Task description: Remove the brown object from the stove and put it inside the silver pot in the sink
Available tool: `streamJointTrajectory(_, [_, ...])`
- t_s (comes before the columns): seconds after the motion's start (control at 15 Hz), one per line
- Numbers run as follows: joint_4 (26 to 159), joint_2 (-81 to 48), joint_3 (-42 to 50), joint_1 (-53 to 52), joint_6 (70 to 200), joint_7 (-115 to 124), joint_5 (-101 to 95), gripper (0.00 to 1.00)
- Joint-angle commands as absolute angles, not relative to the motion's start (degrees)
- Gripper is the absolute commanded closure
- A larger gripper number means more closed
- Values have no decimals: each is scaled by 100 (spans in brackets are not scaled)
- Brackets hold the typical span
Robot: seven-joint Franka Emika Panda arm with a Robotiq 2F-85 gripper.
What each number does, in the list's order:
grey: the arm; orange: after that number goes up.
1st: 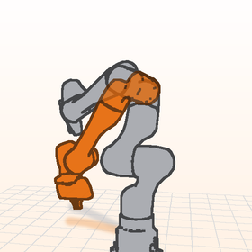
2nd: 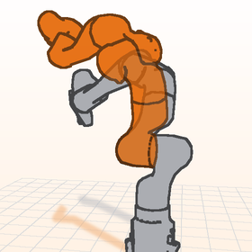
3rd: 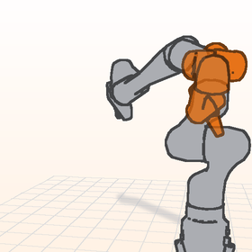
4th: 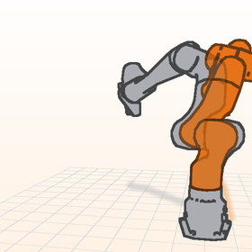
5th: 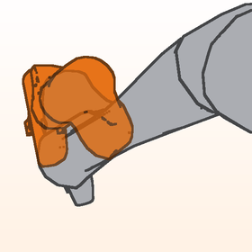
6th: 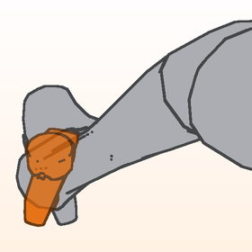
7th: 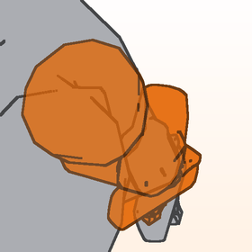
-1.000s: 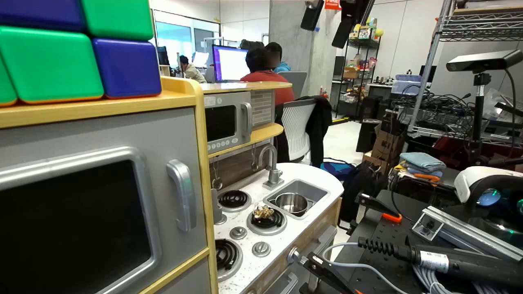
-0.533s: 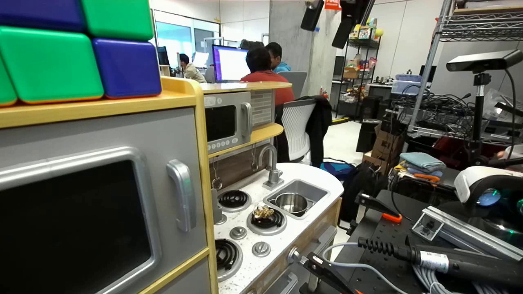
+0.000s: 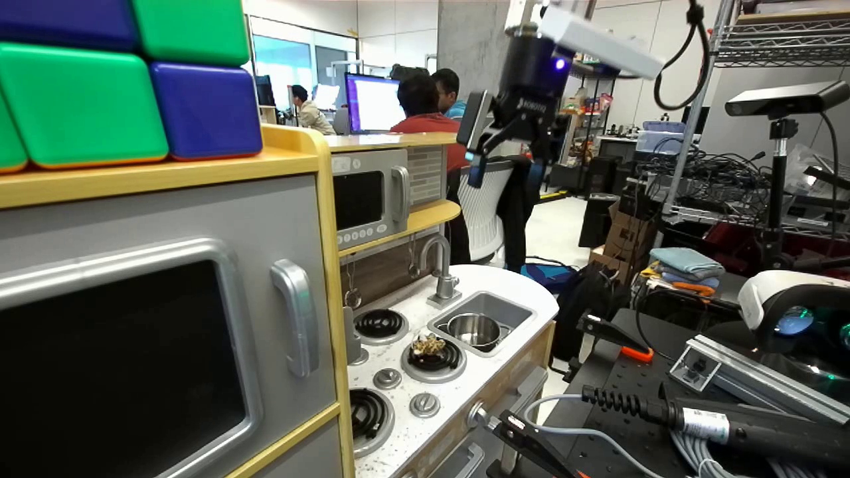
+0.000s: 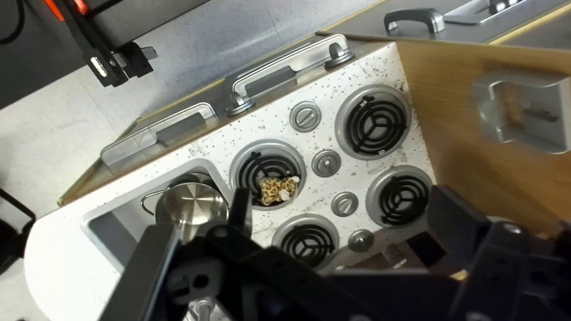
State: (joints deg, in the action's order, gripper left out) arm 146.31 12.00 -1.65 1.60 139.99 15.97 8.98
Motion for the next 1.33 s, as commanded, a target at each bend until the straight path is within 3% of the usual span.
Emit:
streamJointTrajectory(0.0, [14031, -300, -94, 293, 14802, 2141, 803, 0])
streamJointTrajectory(0.2, [13383, -1297, 61, 191, 14893, 2367, 706, 0])
streamJointTrajectory(0.27, [13967, -688, 67, 164, 14950, 2124, 833, 0])
streamJointTrajectory(0.73, [13343, -1595, 227, 3, 15221, 2561, 649, 0])
streamJointTrajectory(1.27, [11778, -3926, 1071, -765, 15570, 4396, 259, 0])
